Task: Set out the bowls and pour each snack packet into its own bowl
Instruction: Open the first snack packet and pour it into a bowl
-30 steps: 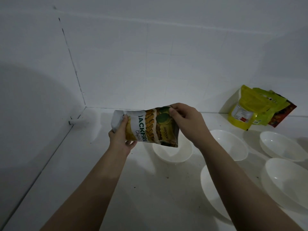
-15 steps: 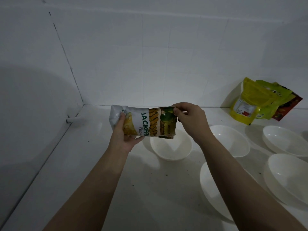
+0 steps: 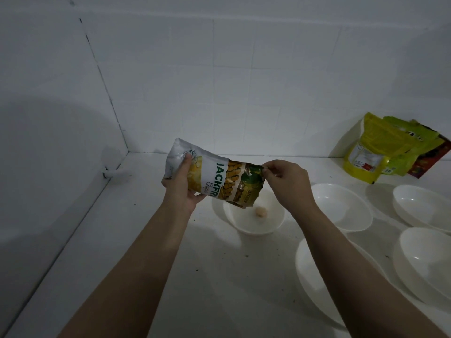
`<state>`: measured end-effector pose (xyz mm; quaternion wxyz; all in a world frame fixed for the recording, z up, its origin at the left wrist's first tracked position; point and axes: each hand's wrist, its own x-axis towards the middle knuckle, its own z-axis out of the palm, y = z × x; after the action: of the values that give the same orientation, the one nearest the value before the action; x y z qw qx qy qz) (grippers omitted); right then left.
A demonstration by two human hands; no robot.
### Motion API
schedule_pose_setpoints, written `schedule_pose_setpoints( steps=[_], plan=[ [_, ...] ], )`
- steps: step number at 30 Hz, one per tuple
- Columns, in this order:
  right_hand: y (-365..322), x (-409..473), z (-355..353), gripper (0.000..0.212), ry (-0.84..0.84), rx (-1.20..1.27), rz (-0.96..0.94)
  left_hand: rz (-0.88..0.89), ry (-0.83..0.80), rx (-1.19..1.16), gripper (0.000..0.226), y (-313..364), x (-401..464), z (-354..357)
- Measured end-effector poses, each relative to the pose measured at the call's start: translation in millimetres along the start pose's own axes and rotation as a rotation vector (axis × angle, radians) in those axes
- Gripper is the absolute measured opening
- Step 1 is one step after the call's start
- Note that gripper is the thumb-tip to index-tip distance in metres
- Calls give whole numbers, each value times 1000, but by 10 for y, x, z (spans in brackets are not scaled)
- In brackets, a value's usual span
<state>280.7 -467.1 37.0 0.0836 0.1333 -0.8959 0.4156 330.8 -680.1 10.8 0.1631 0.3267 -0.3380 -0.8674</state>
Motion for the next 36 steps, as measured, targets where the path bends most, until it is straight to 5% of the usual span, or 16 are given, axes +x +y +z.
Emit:
schedule_pose_setpoints(
  steps=[36],
  plan=[
    [60, 79, 72, 19, -139, -126, -45, -48, 14, 145, 88, 95, 111, -111]
  ],
)
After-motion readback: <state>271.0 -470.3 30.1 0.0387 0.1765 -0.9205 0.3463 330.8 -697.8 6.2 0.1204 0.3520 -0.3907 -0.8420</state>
